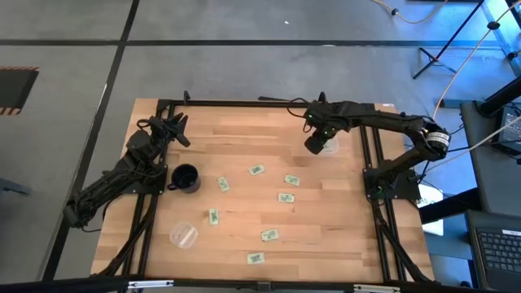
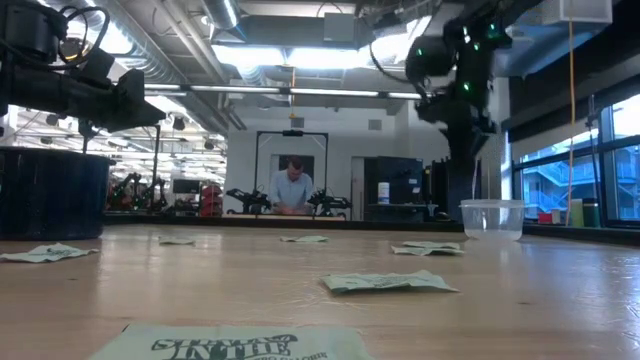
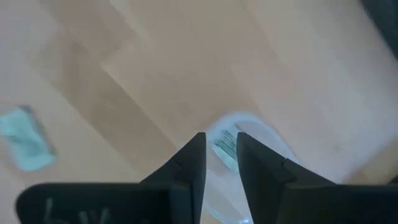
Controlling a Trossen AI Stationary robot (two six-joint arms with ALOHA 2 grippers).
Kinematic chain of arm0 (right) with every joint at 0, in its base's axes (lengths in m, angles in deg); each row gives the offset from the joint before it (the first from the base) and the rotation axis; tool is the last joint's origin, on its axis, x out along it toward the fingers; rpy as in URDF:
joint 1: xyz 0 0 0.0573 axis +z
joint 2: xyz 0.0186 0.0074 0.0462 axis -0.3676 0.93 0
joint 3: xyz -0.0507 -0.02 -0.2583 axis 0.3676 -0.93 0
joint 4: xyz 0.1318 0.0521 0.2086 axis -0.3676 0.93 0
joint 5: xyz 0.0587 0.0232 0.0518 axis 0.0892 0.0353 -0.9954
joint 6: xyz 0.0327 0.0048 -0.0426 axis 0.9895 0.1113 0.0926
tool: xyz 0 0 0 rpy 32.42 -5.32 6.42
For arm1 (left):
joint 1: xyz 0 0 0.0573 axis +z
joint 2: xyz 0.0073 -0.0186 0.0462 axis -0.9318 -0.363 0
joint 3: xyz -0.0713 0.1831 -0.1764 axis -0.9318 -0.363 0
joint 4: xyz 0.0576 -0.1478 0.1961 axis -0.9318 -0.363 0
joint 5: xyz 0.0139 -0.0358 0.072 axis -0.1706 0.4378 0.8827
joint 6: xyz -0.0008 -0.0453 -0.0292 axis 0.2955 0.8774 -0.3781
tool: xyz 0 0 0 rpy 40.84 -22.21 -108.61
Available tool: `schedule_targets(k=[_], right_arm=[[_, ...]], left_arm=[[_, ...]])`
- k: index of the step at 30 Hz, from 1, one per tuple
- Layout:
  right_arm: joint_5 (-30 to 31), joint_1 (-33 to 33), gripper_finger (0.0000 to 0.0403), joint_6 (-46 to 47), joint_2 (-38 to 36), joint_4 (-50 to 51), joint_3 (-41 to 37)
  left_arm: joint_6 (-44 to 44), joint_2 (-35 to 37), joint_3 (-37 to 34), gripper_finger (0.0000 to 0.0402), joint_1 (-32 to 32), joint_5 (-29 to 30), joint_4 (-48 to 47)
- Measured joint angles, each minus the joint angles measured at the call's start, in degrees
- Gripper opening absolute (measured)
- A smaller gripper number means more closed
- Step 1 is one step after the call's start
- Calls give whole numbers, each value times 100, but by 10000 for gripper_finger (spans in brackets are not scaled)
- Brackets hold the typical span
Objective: Pick and place items into bin
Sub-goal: Put the light green stevia packet into the top transparent bin
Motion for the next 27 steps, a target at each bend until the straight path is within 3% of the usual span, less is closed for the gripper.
schedule_targets(k=[10, 14, 27], right_arm=[[-20, 1723, 94, -131, -2, -401, 240], [-26, 2269, 94, 693, -2, -485, 240], [312, 2784, 94, 2434, 818, -816, -272]], left_arm=[[0, 0, -1, 106, 0, 0, 0], [0, 0, 0, 106, 0, 0, 0], [0, 0, -2, 106, 0, -2, 0]])
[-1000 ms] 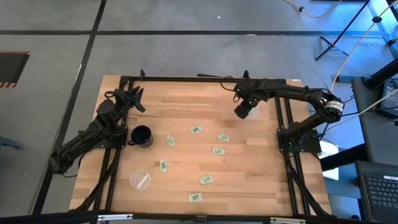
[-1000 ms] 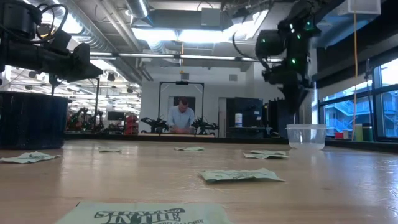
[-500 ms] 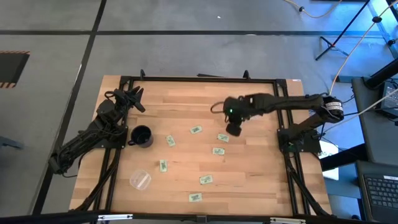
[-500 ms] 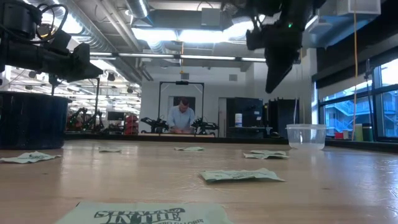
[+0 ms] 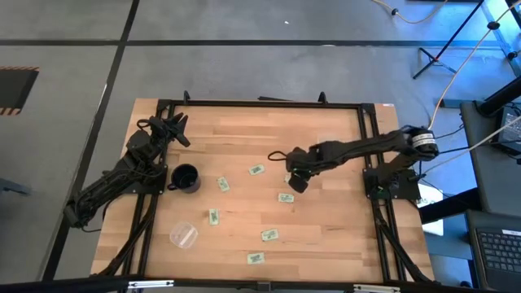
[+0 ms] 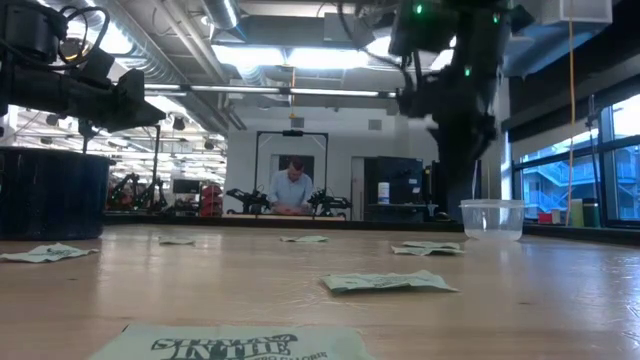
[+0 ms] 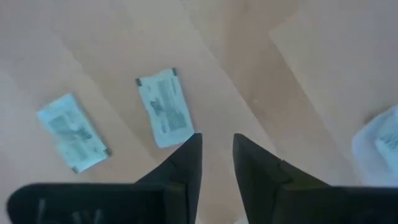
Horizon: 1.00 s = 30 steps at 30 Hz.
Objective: Pick and place items into bin
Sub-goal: Put the light green stevia packet into the top transparent bin
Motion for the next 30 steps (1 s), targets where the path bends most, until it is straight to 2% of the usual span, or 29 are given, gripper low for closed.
schedule_targets(k=[12, 26, 30], right_arm=[[-14, 215, 94, 598, 645, -312, -36], [-23, 215, 96, 641, 703, -342, -36], [-23, 215, 115, 707, 703, -342, -36]], left_arm=[[0, 0, -1, 106, 0, 0, 0], [0, 0, 1, 106, 0, 0, 0], [0, 0, 0, 106, 0, 0, 0]])
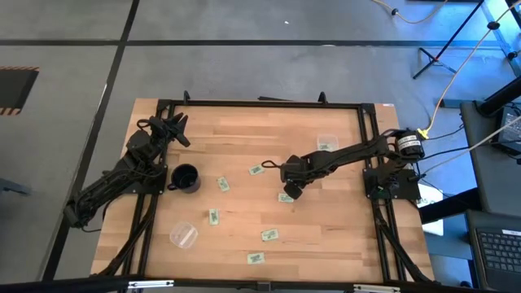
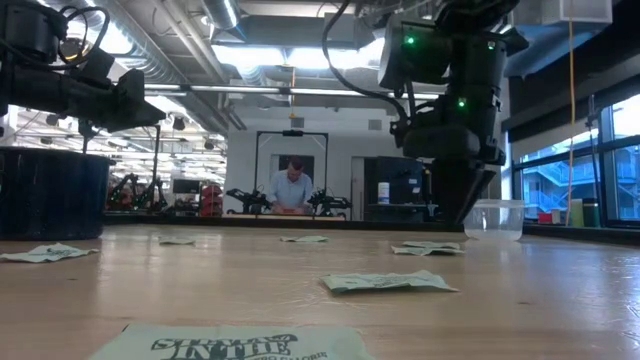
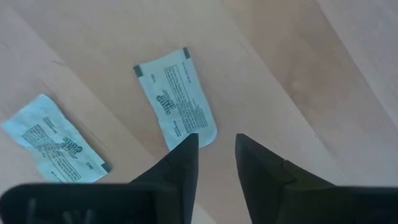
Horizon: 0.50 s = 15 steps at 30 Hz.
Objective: Pick and place items into bin
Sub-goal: Put the light green stevia packet into the top transparent bin
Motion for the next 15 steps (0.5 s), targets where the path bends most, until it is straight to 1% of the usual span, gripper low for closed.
schedule_targets(k=[8, 11, 15], right_arm=[[0, 2, 191, 7, 0, 2, 0], [0, 2, 206, 13, 0, 2, 0], [-50, 0, 210, 174, 0, 7, 0]], left_arm=[[-1, 0, 1, 106, 0, 0, 0], [0, 0, -1, 106, 0, 0, 0], [0, 0, 1, 106, 0, 0, 0]])
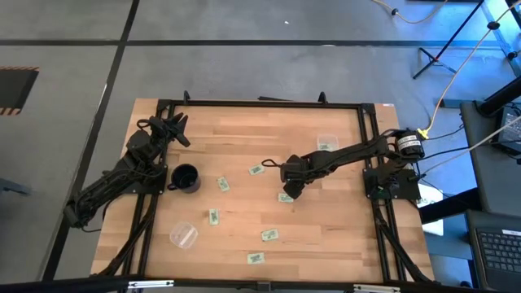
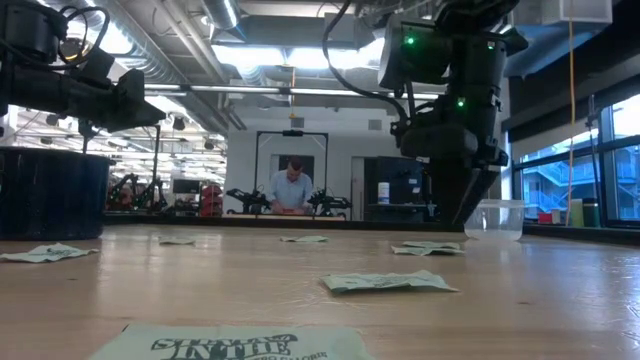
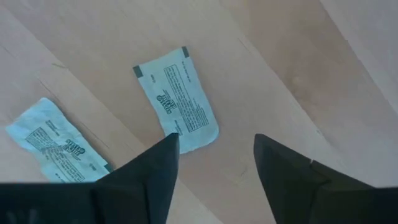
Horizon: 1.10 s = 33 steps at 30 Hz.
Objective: Pick and place items into bin
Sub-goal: Put the light green stevia packet into the top transparent bin
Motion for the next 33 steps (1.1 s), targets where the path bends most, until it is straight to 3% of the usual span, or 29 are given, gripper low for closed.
schedule_targets(k=[13, 33], right_arm=[[-156, 3, 140, 283, 75, -786, -491], [-75, -2, 40, -9, 66, -801, -560]], left_arm=[[0, 0, -1, 107, 0, 2, 0], [0, -4, 1, 106, 0, 0, 0]])
